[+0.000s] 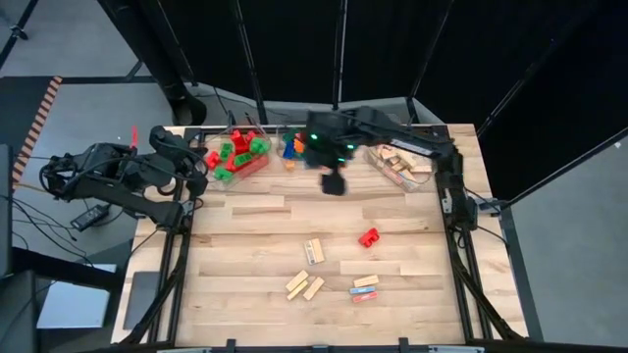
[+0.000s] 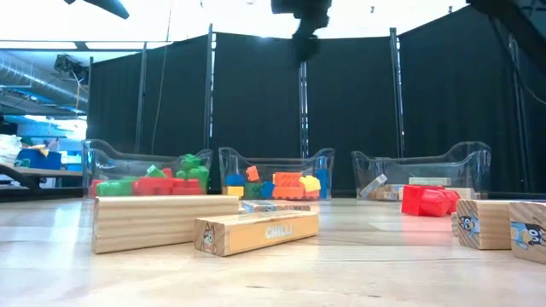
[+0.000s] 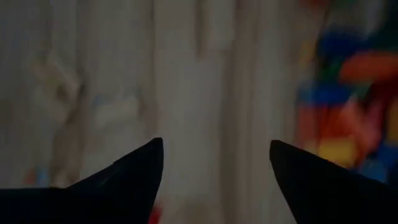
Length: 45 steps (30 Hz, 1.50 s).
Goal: Sort blocks by size
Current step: Put the small red game piece into the left transparent bin
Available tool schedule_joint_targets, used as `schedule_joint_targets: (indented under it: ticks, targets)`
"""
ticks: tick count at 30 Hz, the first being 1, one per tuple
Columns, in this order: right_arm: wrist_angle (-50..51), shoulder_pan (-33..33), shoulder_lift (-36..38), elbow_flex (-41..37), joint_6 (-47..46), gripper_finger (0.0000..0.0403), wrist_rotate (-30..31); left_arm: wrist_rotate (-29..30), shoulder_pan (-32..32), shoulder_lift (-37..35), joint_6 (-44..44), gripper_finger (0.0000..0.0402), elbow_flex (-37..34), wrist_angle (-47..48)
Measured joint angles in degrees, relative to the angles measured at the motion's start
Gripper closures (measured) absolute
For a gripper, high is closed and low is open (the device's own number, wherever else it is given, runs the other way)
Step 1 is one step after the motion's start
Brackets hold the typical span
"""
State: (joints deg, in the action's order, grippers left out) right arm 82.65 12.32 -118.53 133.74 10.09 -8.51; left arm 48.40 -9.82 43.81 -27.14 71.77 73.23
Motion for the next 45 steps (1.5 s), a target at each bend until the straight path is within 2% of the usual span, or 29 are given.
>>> schedule_joint_targets:
  ticks: [3, 6, 13, 18, 27, 35, 38, 42, 45]
  targets:
    - [6.8, -2.0, 5.3, -5.9, -0.4, 0.0103, -0.4, 0.0, 0.0, 0.0, 0.0, 0.0397, 0.0, 0.0]
    - [6.1, -5.4, 12.1, -17.2, 0.1, 0.0110, 0.1, 0.0, 0.0, 0.0, 0.1, 0.0397, 0.0, 0.0]
    - [-9.6, -16.4, 24.8, -48.7, 3.2, 0.0119, 3.0, 0.0, 0.0, 0.0, 0.1, 0.0397, 0.0, 0.0]
    - [-20.4, -22.0, 26.8, -62.4, 3.6, 0.0118, 4.6, 0.0, 0.0, 0.0, 0.1, 0.0397, 0.0, 0.0]
    - [-41.0, -23.8, 21.8, -72.4, 3.8, 0.0121, 5.7, 0.0, 0.0, 0.0, -0.1, 0.0397, 0.0, -0.1]
    - [-40.8, -21.5, 15.9, -75.2, 3.0, 0.0124, 3.6, 0.0, 0.0, 0.0, -0.8, 0.0397, 0.0, -0.1]
    - [-41.2, -21.4, 15.8, -75.7, 2.8, 0.0149, 4.4, 0.0, 0.0, 0.0, -1.5, 0.0397, 0.0, -0.1]
    - [-41.3, -21.5, 16.1, -75.8, 2.7, 0.0229, 6.9, 0.0, 0.0, 0.0, -1.8, 0.0397, 0.0, -0.1]
    - [-41.3, -21.5, 16.1, -75.8, 1.9, 0.0227, 7.0, 0.0, 0.0, 0.0, -1.8, 0.0397, 0.0, -0.1]
